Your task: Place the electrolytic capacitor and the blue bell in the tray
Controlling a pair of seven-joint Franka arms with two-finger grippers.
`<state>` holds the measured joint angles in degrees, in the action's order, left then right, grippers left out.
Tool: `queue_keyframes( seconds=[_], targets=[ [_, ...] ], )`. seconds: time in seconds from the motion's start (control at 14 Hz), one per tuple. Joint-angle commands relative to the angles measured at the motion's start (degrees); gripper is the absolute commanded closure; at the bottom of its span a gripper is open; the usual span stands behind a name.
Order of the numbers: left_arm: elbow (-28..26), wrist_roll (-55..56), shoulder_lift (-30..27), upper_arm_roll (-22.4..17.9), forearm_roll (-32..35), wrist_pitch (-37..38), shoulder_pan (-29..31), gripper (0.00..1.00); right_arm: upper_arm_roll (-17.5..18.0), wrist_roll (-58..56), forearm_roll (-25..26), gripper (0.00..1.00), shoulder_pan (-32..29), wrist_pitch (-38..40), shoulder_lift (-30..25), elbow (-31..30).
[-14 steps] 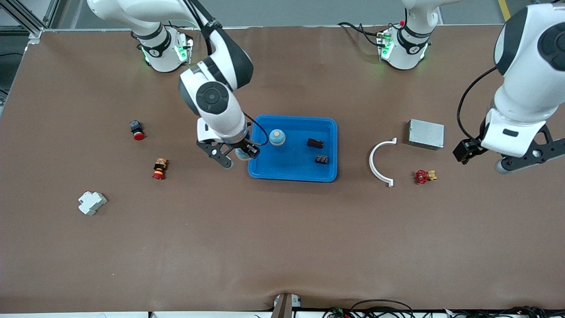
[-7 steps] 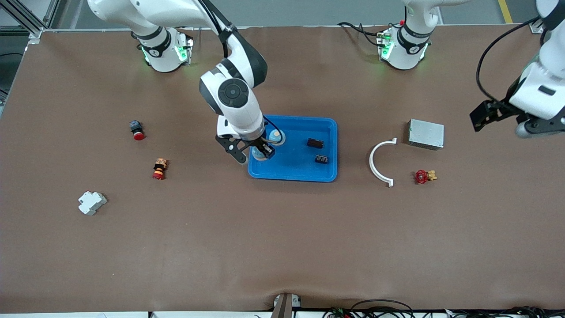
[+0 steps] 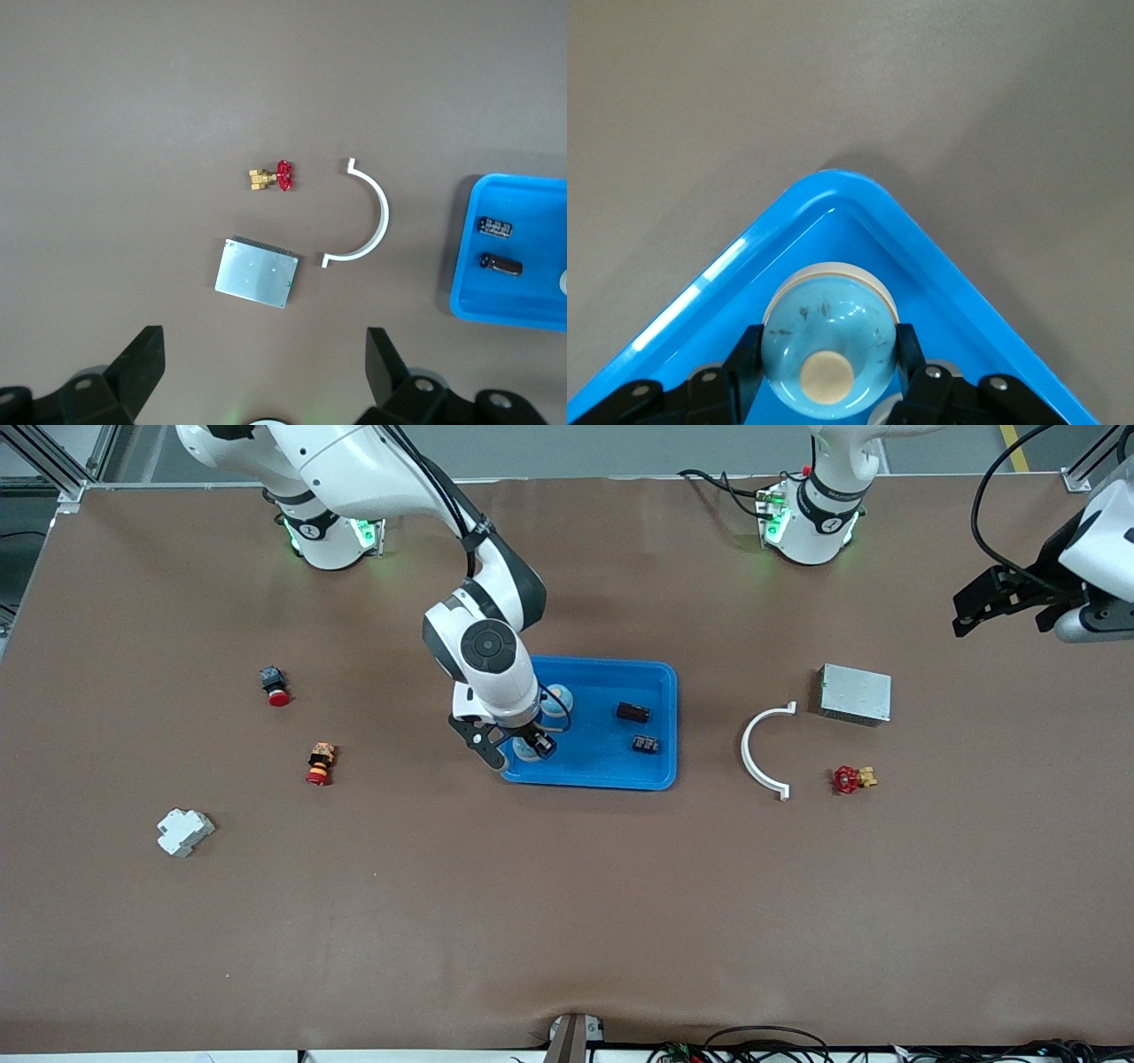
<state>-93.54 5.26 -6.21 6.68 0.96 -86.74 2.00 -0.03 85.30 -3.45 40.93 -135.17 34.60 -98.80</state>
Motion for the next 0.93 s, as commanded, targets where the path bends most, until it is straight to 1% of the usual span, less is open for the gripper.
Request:
queue_keyframes(
  seconds=[0.0, 0.07, 0.21, 0.36, 0.5, 0.85],
  targets=[
    [-4.0, -3.8, -4.6, -1.7, -1.1, 0.0, -0.3, 0.00, -0.7, 3.3, 2.0, 1.00, 1.1, -1.7, 2.3, 1.3],
    [-4.3, -3.7, -5.2, -1.6, -1.1, 0.1, -0.2, 0.00, -0.7, 3.4, 2.0, 1.00, 1.3, -1.7, 2.9, 1.7],
    [-3.5, -3.8, -4.7, -1.1, -1.0, 0.1, -0.4, 0.00, -0.7, 5.1, 2.0, 1.00, 1.8, -1.8, 4.4, 3.3],
    [-3.3, -2.5, -4.4, 0.3, -1.0, 0.1, -0.4, 0.00, -0.7, 5.7, 2.1, 1.00, 2.1, -1.8, 5.1, 4.2],
    [-2.2, -2.4, -3.5, 0.5, -1.0, 0.1, -0.4, 0.00, -0.6, 6.1, 2.2, 1.00, 2.2, -2.0, 5.3, 4.3],
    [-2.2, -1.3, -2.9, 0.9, -1.0, 0.0, -0.4, 0.00, -0.7, 7.5, 2.3, 1.00, 3.4, -2.0, 6.4, 5.5]
  ],
)
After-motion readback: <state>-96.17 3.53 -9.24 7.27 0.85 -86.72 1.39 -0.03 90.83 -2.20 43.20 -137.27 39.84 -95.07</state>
